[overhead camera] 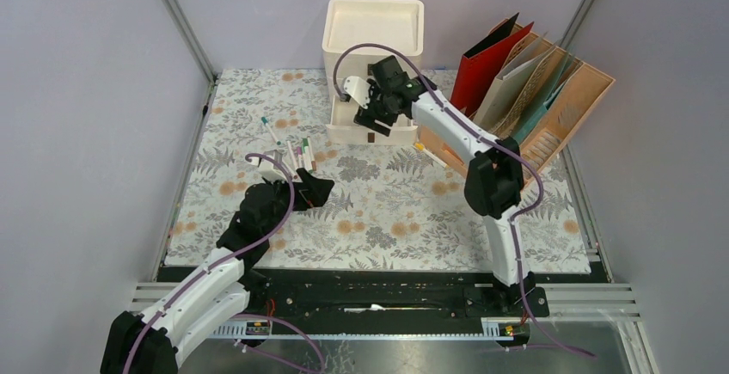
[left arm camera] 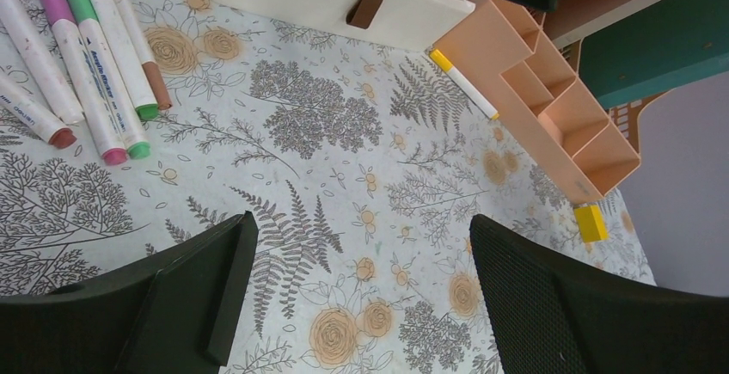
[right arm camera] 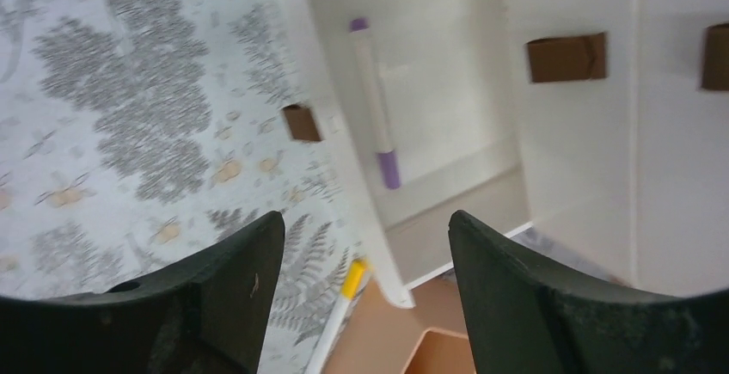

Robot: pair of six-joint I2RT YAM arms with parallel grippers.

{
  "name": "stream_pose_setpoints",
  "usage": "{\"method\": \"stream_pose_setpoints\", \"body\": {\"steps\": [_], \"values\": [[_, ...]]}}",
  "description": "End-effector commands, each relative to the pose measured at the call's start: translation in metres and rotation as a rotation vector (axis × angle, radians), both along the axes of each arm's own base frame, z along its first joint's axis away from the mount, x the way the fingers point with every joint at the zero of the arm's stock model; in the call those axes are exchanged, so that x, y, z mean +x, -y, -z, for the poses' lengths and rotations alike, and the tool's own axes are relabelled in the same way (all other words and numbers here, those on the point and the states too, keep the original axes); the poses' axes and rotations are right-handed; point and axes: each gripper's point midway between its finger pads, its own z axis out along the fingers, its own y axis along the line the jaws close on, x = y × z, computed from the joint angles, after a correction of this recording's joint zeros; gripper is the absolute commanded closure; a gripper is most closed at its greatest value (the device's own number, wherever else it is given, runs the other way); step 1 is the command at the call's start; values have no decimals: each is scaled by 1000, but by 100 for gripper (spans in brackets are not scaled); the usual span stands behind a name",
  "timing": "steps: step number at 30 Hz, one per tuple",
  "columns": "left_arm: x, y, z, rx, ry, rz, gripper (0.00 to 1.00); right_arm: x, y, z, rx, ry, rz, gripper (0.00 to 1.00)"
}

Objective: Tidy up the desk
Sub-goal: Place the stationery in the drawer, then pick up the stationery from the center of the board.

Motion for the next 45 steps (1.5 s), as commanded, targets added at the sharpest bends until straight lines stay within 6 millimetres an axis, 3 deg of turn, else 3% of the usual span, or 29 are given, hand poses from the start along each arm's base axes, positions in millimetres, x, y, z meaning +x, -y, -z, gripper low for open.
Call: {"method": "stream_pose_setpoints", "body": {"steps": [1, 6, 11, 17, 26, 45], "values": [[7, -2, -10, 14, 34, -15, 1, -43, 0, -43, 142, -60, -24, 22], [5, -3, -7, 13, 31, -15, 1, -84, 20, -21, 151, -190, -28, 23], [4, -4, -6, 9, 34, -17, 1, -97, 54, 8, 110, -241, 43, 24], [3, -3, -4, 8, 30, -11, 1, -87, 95, 44, 17, -188, 169, 28], [1, -5, -1, 13, 25, -18, 1, -60, 134, 80, -106, -105, 327, 33], [1, -6, 3, 14, 22, -19, 1, -58, 169, 133, -183, -175, 420, 34]]}}
